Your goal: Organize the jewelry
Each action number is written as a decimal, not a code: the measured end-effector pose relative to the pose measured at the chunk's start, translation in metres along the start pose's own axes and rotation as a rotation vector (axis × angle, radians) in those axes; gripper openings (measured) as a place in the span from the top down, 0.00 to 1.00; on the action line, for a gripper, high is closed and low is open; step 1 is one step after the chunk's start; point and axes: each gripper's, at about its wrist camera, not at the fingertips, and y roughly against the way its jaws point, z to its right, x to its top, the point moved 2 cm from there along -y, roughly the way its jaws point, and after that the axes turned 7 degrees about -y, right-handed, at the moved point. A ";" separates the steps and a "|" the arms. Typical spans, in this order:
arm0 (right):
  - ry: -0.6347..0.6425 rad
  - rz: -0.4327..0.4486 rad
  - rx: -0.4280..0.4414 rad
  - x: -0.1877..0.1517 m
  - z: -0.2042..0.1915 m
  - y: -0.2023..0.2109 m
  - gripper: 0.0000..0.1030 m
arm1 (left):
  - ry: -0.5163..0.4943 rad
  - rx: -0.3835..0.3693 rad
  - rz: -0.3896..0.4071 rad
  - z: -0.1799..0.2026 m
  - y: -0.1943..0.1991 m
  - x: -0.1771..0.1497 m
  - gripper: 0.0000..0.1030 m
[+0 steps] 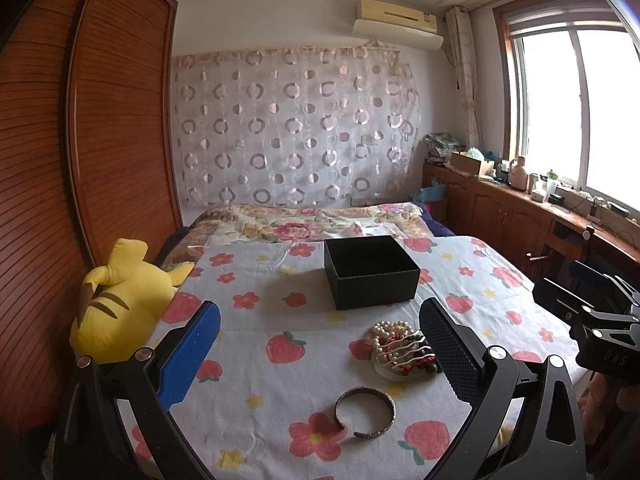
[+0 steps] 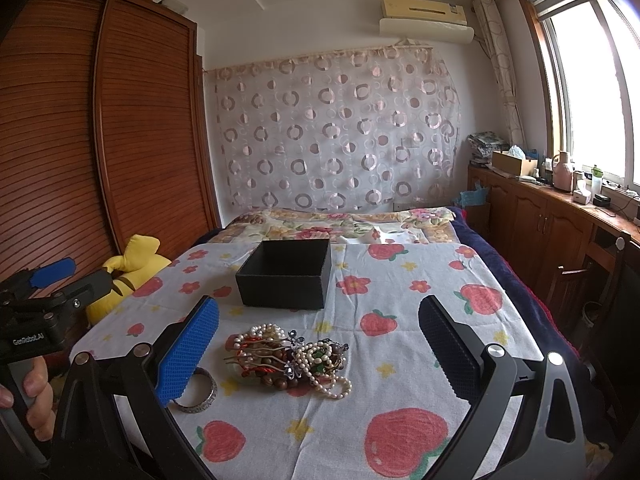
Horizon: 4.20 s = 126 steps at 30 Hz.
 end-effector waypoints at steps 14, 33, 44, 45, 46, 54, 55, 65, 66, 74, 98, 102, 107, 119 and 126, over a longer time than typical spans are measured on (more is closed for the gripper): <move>0.000 0.001 0.001 0.000 0.000 0.001 0.02 | 0.000 -0.002 0.001 0.001 -0.002 0.000 0.06; -0.001 0.003 0.002 0.000 0.001 0.001 0.02 | 0.002 0.000 0.004 0.000 0.000 0.000 0.06; -0.002 -0.012 0.008 -0.002 0.002 -0.003 0.02 | 0.002 -0.007 -0.012 -0.003 -0.003 0.001 0.06; -0.001 -0.016 0.011 -0.002 0.000 -0.006 0.02 | 0.001 -0.009 -0.019 -0.003 -0.005 -0.001 0.06; 0.001 -0.021 0.016 -0.004 -0.001 -0.007 0.02 | 0.001 -0.012 -0.023 0.000 -0.008 -0.006 0.06; 0.024 -0.063 0.055 -0.014 -0.003 -0.013 0.02 | -0.039 -0.088 -0.134 0.004 -0.035 -0.034 0.06; 0.026 -0.067 0.056 -0.015 -0.003 -0.015 0.02 | -0.047 -0.100 -0.152 0.005 -0.038 -0.037 0.06; 0.055 -0.150 0.084 -0.034 0.009 -0.037 0.05 | -0.075 -0.210 -0.273 0.016 -0.068 -0.067 0.06; 0.056 -0.161 0.086 -0.036 0.011 -0.040 0.05 | -0.072 -0.222 -0.283 0.017 -0.070 -0.070 0.06; 0.075 -0.225 0.100 -0.051 0.020 -0.054 0.08 | -0.056 -0.303 -0.373 0.025 -0.089 -0.086 0.06; 0.196 -0.392 0.252 -0.061 -0.013 -0.094 0.46 | -0.056 -0.355 -0.381 0.023 -0.096 -0.093 0.44; 0.278 -0.422 0.280 -0.065 -0.037 -0.106 0.48 | -0.028 -0.338 -0.360 0.010 -0.093 -0.091 0.44; 0.372 -0.436 0.244 -0.067 -0.053 -0.119 0.49 | 0.002 -0.326 -0.350 -0.001 -0.090 -0.091 0.44; 0.422 -0.470 0.177 -0.065 -0.053 -0.141 0.50 | 0.017 -0.328 -0.336 -0.007 -0.088 -0.090 0.44; 0.368 -0.436 0.194 -0.050 -0.049 -0.139 0.79 | 0.019 -0.330 -0.332 -0.006 -0.087 -0.090 0.44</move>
